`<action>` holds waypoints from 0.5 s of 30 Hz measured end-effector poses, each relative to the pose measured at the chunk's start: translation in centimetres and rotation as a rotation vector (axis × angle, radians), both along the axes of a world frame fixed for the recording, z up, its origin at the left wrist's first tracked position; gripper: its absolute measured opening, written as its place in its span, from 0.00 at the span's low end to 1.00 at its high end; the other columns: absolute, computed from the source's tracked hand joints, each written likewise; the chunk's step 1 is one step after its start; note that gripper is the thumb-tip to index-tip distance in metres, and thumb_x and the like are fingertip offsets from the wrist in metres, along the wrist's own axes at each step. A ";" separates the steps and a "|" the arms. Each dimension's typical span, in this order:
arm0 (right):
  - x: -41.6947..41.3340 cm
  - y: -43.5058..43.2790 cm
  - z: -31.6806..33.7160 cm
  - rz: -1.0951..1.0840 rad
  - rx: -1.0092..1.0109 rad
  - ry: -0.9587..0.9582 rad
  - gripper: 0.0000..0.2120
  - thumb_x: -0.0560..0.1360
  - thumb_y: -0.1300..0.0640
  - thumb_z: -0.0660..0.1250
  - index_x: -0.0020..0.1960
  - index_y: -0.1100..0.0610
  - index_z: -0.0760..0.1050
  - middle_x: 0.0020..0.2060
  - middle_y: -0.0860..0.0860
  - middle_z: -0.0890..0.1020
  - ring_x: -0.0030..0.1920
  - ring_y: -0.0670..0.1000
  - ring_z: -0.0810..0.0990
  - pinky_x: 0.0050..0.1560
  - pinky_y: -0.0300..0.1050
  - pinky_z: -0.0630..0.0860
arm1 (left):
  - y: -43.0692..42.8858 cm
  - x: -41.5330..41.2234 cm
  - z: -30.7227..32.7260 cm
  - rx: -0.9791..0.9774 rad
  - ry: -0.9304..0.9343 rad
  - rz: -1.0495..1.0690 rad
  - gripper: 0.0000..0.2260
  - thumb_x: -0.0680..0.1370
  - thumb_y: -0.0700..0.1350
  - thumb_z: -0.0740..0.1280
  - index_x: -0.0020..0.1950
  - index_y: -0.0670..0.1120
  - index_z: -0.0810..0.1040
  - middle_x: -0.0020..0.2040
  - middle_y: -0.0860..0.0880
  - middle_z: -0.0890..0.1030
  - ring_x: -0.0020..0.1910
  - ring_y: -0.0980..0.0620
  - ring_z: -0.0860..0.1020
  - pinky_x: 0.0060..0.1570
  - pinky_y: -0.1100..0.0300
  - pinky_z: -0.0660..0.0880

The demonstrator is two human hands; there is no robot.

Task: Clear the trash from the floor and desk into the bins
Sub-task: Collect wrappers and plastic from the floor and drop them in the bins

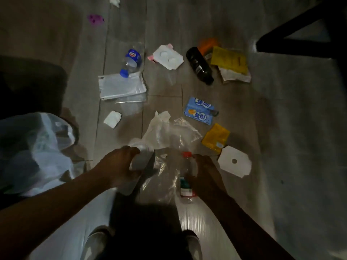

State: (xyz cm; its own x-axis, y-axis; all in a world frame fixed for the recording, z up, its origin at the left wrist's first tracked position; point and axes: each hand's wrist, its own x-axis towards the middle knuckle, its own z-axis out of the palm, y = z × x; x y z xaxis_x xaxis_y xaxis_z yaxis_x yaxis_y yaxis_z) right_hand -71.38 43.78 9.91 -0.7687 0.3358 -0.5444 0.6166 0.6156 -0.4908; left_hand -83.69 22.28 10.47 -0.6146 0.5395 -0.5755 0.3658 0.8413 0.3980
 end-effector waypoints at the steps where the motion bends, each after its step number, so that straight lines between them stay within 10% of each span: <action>1: -0.1 0.0 -1.9 -0.017 -0.008 0.012 0.26 0.72 0.49 0.70 0.68 0.48 0.67 0.64 0.49 0.70 0.59 0.46 0.70 0.55 0.27 0.66 | 0.1 -0.3 -1.8 0.023 0.021 -0.025 0.28 0.70 0.56 0.72 0.68 0.51 0.70 0.63 0.51 0.75 0.59 0.50 0.75 0.56 0.61 0.70; 5: -0.7 0.1 -7.3 0.002 0.064 0.080 0.33 0.68 0.43 0.66 0.70 0.52 0.66 0.66 0.51 0.67 0.65 0.54 0.70 0.64 0.48 0.70 | 1.1 -1.7 -6.9 0.100 0.161 -0.174 0.30 0.71 0.59 0.70 0.69 0.50 0.69 0.64 0.50 0.74 0.60 0.51 0.73 0.57 0.61 0.70; 15: 1.2 0.7 -12.0 0.007 0.146 0.100 0.42 0.69 0.47 0.73 0.75 0.49 0.53 0.70 0.51 0.63 0.66 0.53 0.67 0.61 0.43 0.68 | 2.5 -0.1 -11.3 0.092 0.188 -0.340 0.29 0.67 0.68 0.63 0.59 0.50 0.76 0.58 0.50 0.77 0.56 0.51 0.75 0.57 0.57 0.73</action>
